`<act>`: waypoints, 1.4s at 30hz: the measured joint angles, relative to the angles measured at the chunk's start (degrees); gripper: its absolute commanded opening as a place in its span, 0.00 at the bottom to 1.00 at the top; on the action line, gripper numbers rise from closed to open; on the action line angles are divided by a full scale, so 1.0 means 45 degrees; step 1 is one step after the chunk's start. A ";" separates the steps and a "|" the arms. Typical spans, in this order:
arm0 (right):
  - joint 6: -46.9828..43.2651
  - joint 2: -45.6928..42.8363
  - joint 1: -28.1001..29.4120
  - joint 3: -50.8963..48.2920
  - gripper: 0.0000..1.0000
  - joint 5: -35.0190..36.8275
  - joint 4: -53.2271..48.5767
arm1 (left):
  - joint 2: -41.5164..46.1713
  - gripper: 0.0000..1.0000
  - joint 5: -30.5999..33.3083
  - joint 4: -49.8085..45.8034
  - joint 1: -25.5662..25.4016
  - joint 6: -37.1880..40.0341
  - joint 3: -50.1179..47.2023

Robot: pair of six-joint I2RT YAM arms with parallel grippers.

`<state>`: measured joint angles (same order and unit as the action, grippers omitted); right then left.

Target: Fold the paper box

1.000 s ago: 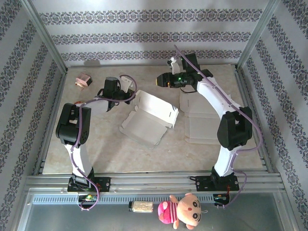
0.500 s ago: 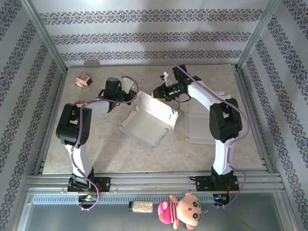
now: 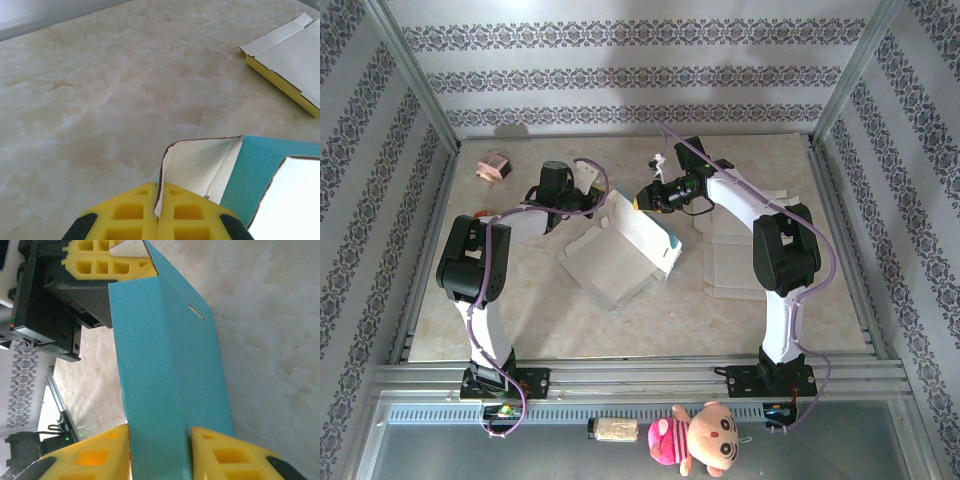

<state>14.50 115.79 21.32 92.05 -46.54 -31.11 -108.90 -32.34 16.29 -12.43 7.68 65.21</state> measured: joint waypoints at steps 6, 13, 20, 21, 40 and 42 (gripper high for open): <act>-0.0593 0.0000 0.0301 0.0136 0.36 0.0389 -0.0287 | 0.0000 0.00 -0.0005 -0.0034 0.0000 -0.0384 0.0000; -0.1137 0.0010 0.0408 0.0442 0.44 0.0801 -0.0831 | 0.0000 0.00 -0.0068 -0.0034 0.0000 -0.0811 0.0039; -0.1719 0.0204 0.0554 0.0816 0.32 0.0947 -0.1642 | 0.0000 0.00 -0.0063 -0.0005 -0.0005 -0.0967 0.0233; -0.1787 0.0214 0.0573 0.0850 0.31 0.0986 -0.1690 | 0.0000 0.00 -0.0063 -0.0005 -0.0005 -0.0991 0.0233; -0.4954 -0.0175 0.1909 0.1705 0.21 0.7543 -0.2365 | 0.0491 0.00 -0.0335 -0.1744 -0.0058 -0.1933 0.0782; -0.5285 -0.0175 0.1938 0.1744 0.20 0.7946 -0.2370 | 0.0520 0.00 -0.0500 -0.1928 -0.0063 -0.2118 0.0821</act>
<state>-9.28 115.00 30.04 99.90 -10.79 -41.78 -106.56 -34.59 7.62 -12.71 -1.85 68.90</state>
